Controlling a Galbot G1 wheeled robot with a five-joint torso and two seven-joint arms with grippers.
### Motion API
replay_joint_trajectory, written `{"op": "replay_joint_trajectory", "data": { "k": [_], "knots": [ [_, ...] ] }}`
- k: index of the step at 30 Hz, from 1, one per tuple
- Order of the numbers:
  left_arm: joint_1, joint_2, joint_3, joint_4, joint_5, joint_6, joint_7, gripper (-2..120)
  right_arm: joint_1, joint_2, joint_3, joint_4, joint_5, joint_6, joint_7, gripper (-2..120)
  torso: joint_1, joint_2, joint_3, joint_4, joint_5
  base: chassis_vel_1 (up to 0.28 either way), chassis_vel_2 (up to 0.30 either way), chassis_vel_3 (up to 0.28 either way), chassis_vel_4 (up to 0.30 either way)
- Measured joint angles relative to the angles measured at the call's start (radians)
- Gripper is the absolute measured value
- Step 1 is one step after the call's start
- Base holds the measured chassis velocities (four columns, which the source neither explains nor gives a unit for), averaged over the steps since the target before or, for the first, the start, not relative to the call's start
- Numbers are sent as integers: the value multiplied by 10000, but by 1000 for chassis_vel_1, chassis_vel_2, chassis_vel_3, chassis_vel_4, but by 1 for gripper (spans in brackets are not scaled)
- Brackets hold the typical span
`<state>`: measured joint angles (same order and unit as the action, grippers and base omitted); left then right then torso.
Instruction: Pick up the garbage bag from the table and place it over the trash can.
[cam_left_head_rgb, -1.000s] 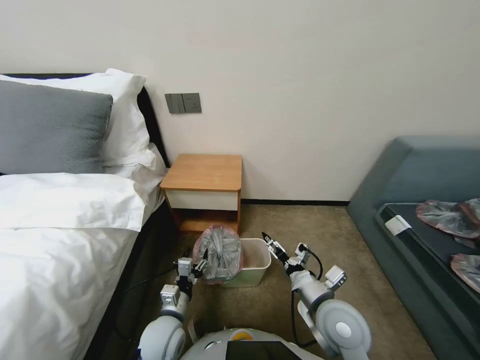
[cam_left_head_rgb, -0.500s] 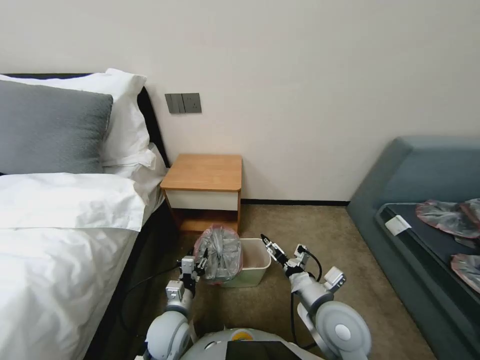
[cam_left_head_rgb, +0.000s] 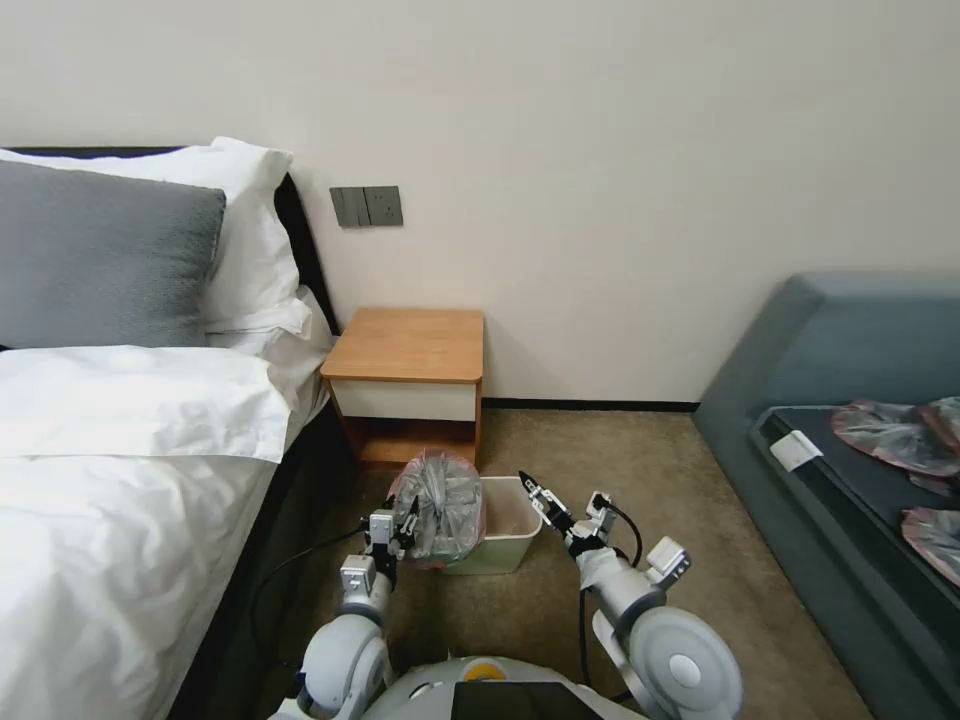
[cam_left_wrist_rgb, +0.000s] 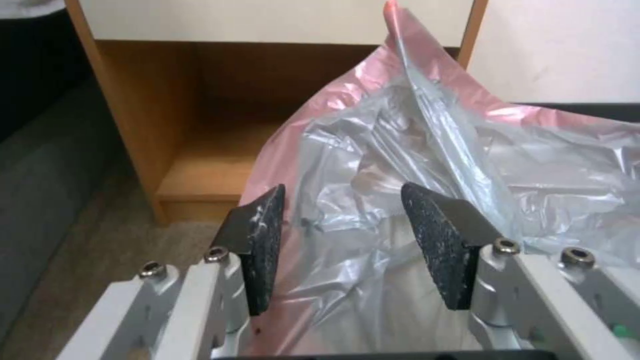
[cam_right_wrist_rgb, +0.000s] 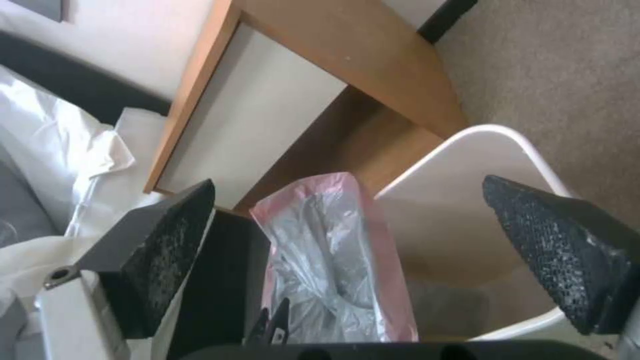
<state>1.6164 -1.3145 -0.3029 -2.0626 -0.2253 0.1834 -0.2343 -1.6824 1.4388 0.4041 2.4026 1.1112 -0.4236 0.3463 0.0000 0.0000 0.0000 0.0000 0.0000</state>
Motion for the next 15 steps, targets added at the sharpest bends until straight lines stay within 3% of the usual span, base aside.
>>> {"op": "replay_joint_trajectory", "data": {
  "k": [15],
  "knots": [
    [-525,-47,449,339,-197,268,-163,49,-73,96,118,14,-38,7,13,100,0,0,0,0,0,0,0,0,0]
  ]
}}
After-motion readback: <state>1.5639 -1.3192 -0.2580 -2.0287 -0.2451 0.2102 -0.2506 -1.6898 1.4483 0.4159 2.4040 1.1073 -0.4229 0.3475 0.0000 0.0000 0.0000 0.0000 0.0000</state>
